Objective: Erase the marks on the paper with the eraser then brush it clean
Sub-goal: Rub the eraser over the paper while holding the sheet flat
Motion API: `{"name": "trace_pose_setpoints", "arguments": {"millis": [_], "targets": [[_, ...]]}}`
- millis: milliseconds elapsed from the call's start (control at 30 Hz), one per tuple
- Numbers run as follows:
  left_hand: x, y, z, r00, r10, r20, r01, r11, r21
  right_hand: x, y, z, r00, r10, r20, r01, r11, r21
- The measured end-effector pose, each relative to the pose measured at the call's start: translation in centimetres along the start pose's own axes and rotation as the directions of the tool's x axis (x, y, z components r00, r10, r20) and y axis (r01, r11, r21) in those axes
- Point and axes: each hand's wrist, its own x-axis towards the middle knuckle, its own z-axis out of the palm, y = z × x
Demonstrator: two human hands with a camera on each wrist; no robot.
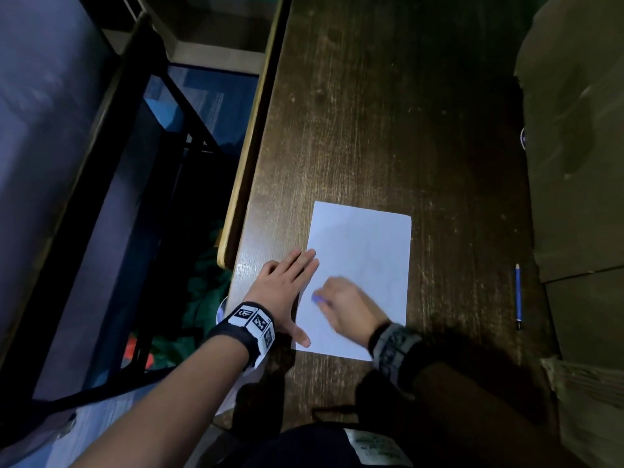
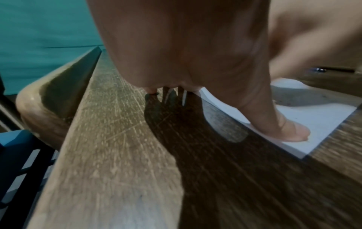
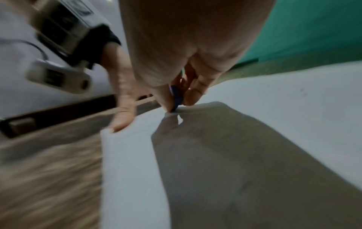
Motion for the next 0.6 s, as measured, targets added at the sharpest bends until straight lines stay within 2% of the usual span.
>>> {"name": "trace_pose_setpoints", "arguments": {"millis": [67, 133, 200, 233, 300, 367, 433, 500, 533, 600], "targets": [[0.0, 0.0, 0.0, 1.000, -0.004, 0.007, 0.004, 1.000, 0.017, 2.2, 1.2, -1.0, 0.972, 0.153, -0.178, -0.154, 0.988, 0.005], [0.0, 0.1, -0.1, 1.000, -0.007, 0.011, 0.007, 1.000, 0.016, 2.3, 0.6, -0.4, 0.941, 0.208, -0.268, -0.203, 0.978, 0.045], [-0.1, 0.3, -0.2, 1.000, -0.020, 0.014, 0.019, 0.999, 0.026, 0.0, -1.2, 1.6, 0.975, 0.103, -0.198, -0.098, 0.995, 0.035], [-0.1, 0.4, -0.2, 1.000, -0.026, 0.011, 0.026, 0.999, 0.036, -1.5, -2.0, 2.3, 0.994, 0.014, -0.109, -0.011, 0.999, 0.033], [-0.1, 0.5, -0.4, 0.999, -0.032, 0.011, 0.031, 0.998, 0.050, -2.6, -2.1, 1.8, 0.996, -0.072, 0.047, 0.071, 0.997, 0.033], [0.0, 0.4, -0.6, 0.999, -0.035, 0.019, 0.034, 0.998, 0.059, -0.7, -1.0, 0.2, 0.999, -0.039, 0.012, 0.039, 0.999, -0.017], [0.0, 0.4, -0.5, 0.999, -0.029, 0.027, 0.027, 0.998, 0.052, 1.9, 0.5, -1.0, 0.981, 0.097, -0.167, -0.104, 0.994, -0.035], [0.1, 0.5, -0.5, 0.999, -0.029, 0.022, 0.028, 0.998, 0.051, 2.5, 0.5, -0.8, 0.949, 0.188, -0.253, -0.195, 0.981, -0.002], [0.1, 0.5, -0.4, 0.999, -0.034, 0.023, 0.033, 0.998, 0.052, 1.7, 0.0, 0.2, 0.954, 0.177, -0.243, -0.177, 0.984, 0.020], [-0.1, 0.6, -0.2, 0.998, -0.047, 0.029, 0.045, 0.997, 0.064, -1.7, -2.1, 2.0, 0.994, 0.042, -0.098, -0.037, 0.998, 0.052]]}}
